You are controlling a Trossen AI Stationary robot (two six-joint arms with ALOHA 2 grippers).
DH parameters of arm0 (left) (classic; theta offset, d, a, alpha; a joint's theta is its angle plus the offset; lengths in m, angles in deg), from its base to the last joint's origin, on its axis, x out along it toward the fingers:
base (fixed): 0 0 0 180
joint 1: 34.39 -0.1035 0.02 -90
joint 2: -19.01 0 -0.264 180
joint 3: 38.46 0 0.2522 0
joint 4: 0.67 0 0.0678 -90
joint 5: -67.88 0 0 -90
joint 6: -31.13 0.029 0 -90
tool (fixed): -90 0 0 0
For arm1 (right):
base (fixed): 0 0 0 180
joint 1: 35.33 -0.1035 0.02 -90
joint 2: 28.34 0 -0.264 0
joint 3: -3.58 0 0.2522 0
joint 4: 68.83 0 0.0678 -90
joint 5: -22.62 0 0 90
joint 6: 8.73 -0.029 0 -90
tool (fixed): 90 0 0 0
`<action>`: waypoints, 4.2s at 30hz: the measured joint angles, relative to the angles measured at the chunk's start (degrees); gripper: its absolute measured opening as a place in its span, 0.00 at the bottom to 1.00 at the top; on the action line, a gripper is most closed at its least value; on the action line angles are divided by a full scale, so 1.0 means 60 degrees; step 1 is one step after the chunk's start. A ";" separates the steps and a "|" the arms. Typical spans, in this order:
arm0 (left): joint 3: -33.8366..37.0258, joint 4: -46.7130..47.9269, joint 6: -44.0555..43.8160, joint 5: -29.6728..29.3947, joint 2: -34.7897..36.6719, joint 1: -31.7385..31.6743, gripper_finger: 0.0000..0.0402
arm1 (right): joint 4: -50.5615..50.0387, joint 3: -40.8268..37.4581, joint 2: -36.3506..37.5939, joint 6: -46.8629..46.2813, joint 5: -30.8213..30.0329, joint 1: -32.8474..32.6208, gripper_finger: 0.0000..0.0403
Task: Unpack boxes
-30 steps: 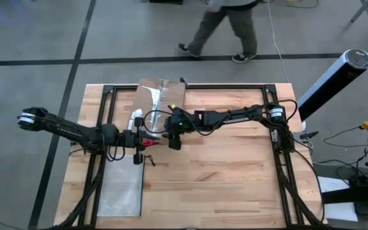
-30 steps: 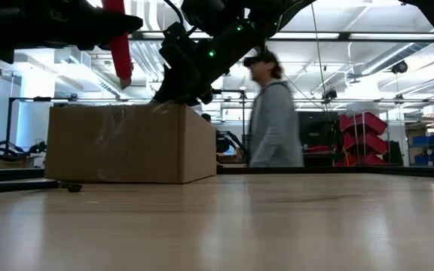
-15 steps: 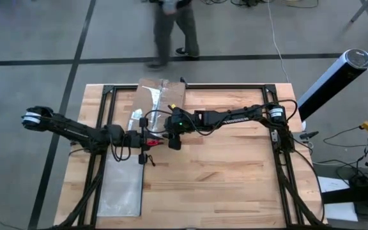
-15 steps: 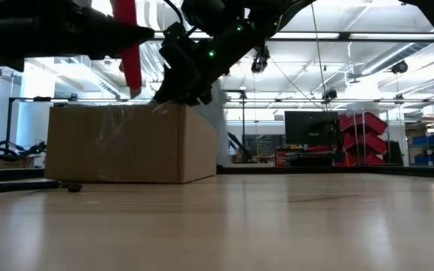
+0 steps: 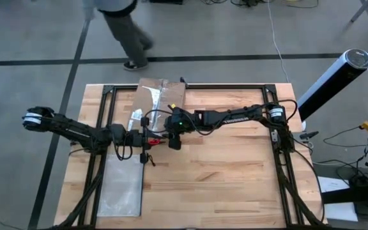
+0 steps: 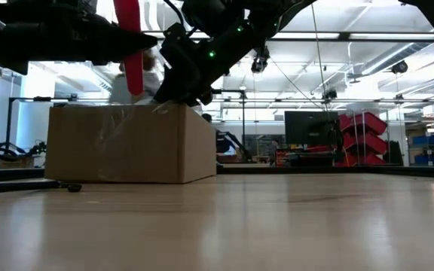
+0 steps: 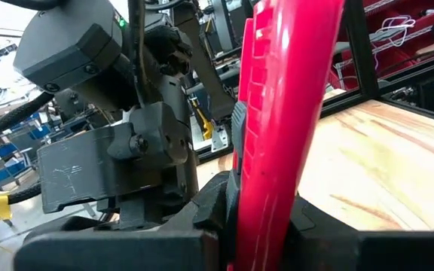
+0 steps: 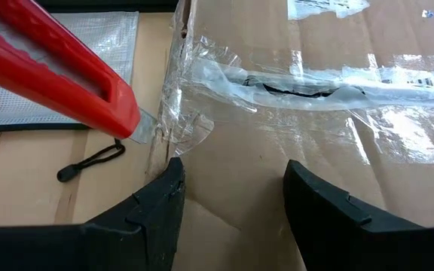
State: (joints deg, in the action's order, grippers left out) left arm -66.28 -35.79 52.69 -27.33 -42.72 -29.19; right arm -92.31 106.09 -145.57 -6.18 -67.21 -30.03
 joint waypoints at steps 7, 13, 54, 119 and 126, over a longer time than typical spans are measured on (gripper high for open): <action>-0.0004 0.0158 0.0131 -0.0035 0.0181 -0.0004 0.08 | -0.0003 0.0000 0.0000 0.0000 0.0000 0.0000 0.49; -0.0001 0.0203 0.0267 -0.0021 0.0344 -0.0010 0.08 | -0.0003 0.0000 0.0000 0.0001 0.0008 0.0000 0.49; -0.0109 0.3715 -0.0074 -0.0718 0.1994 0.0007 0.08 | -0.0546 -0.0044 0.0022 -0.0029 -0.0010 0.0008 0.49; -0.0127 0.6490 -0.1004 -0.0816 0.3661 0.0022 0.07 | -0.0528 -0.0047 0.0011 -0.0182 0.0017 -0.0007 0.49; -0.0209 0.6795 -0.0801 -0.0809 0.4007 0.0066 0.07 | -0.0489 -0.0047 0.0011 -0.0196 0.0015 -0.0007 0.49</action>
State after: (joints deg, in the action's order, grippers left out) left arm -67.54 4.98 47.88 -32.19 -18.68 -28.80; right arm -95.24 105.81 -145.50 -7.36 -67.12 -30.07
